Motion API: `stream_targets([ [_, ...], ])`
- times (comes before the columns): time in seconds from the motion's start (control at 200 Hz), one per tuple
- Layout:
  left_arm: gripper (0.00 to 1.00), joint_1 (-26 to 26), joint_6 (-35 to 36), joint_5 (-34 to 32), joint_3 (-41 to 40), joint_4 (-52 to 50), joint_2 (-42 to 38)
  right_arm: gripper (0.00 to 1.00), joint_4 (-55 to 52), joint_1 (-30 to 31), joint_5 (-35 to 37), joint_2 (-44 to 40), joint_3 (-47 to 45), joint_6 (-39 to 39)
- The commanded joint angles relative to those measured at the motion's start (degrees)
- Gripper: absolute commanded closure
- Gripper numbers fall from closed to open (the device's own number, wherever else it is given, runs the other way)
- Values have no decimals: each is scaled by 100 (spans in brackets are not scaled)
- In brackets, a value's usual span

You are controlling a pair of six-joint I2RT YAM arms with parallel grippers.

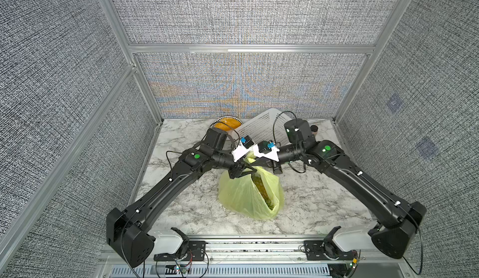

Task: Place the pineapple into a plastic bag & tie a knot
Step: Cross the plastic bag at the center of the board.

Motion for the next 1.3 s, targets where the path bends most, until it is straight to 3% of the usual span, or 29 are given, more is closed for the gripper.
stream_targets([
  [0.0,69,-10,-22,351,-100,407,-64,100,858,16,-184,-122,-279,492],
  [0.08,89,-16,16,353,-179,492,-78,100,1130,14,-52,-218,-444,747],
  [0.145,100,-16,21,288,-280,654,-113,100,1192,12,36,-294,-491,937],
  [0.325,100,-60,152,-84,-603,1199,-289,54,1031,1,519,-653,-434,1778],
  [0.43,100,-60,381,-191,-624,1234,-264,38,723,-84,895,-876,-230,2654],
  [0.495,100,-60,481,-181,-606,1226,-216,37,691,-228,1088,-959,-92,3337],
  [0.606,100,-64,564,-119,-588,1251,-171,37,1114,-569,1676,-1015,-169,5167],
  [0.721,100,-60,584,-73,-613,1287,-169,41,1218,-765,1511,-746,-308,6340],
  [0.966,100,-61,625,-75,-574,1202,-137,33,1193,-730,226,-219,-196,6370],
  [1.296,100,-60,646,-29,-447,1130,-5,30,779,-696,53,-83,-301,5901],
])
